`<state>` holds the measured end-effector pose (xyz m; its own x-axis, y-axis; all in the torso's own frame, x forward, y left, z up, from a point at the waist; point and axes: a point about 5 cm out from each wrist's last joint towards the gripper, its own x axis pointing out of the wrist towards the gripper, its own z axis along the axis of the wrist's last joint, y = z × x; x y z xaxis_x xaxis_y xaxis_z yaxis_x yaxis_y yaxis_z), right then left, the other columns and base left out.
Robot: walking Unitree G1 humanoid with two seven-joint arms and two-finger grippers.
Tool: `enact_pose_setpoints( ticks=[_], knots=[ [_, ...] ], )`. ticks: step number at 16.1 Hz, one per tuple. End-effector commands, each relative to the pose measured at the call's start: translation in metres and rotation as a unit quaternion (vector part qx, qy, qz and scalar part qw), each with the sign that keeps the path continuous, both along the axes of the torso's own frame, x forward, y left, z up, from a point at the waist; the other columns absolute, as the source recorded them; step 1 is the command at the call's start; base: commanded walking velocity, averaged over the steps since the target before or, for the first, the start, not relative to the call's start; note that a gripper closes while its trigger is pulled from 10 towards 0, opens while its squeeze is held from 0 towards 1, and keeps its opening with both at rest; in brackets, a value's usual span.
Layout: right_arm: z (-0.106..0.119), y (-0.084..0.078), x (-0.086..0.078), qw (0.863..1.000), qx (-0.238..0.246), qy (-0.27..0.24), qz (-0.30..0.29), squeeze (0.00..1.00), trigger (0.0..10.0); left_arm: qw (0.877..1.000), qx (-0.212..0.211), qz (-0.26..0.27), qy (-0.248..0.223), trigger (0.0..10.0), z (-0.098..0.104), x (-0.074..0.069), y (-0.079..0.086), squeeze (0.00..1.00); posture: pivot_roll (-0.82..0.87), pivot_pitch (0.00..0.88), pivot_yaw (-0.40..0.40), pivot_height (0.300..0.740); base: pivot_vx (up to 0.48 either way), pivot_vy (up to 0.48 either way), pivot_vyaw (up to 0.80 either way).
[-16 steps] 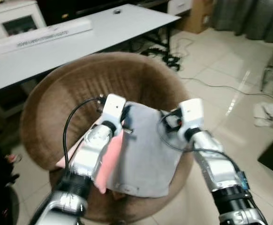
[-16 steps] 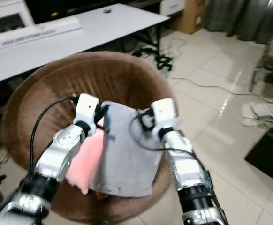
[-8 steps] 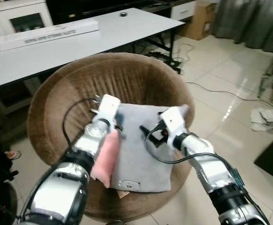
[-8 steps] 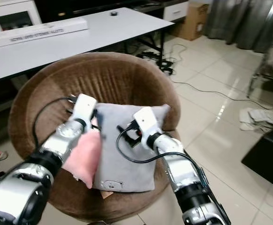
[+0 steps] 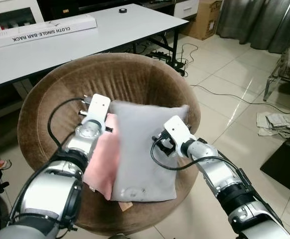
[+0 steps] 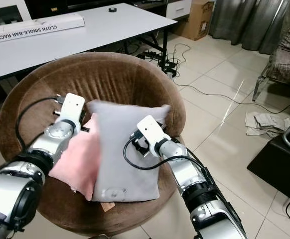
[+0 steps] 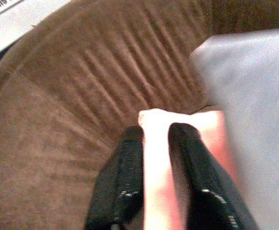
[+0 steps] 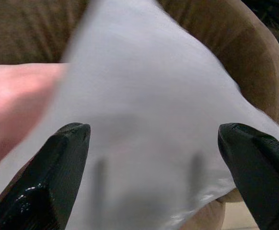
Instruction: Move the pillow to the sofa from floor
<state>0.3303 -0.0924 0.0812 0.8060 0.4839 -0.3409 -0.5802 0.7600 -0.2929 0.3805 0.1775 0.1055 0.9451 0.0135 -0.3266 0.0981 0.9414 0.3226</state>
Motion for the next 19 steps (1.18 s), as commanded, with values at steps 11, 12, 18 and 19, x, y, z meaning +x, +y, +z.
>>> enact_pose_setpoints(
  ticks=[11,12,18,19],
  knots=[
    [0.009,-0.003,0.009,0.997,0.044,-0.034,-0.056,0.0,10.0,0.989,-0.123,-0.058,-0.049,10.0,0.006,0.0,-0.017,0.0,0.04,0.0,0.024,0.74,0.0,0.0,0.0],
    [0.008,-0.007,0.009,0.996,0.042,-0.036,-0.067,0.0,10.0,0.988,-0.12,-0.07,-0.061,10.0,0.006,-0.002,-0.018,0.0,0.04,0.0,0.024,0.74,0.0,0.0,0.0],
    [-0.001,-0.063,-0.006,0.973,0.063,-0.028,-0.219,0.0,10.0,0.975,-0.121,-0.16,-0.092,10.0,-0.018,-0.058,-0.028,0.0,0.03,0.0,0.073,0.74,0.0,0.0,-0.27],
    [-0.001,-0.067,-0.009,0.971,0.061,-0.028,-0.228,0.0,10.0,0.976,-0.127,-0.154,-0.09,10.0,-0.021,-0.062,-0.027,0.0,0.03,0.0,0.074,0.74,0.0,0.0,-0.8]
  ],
)
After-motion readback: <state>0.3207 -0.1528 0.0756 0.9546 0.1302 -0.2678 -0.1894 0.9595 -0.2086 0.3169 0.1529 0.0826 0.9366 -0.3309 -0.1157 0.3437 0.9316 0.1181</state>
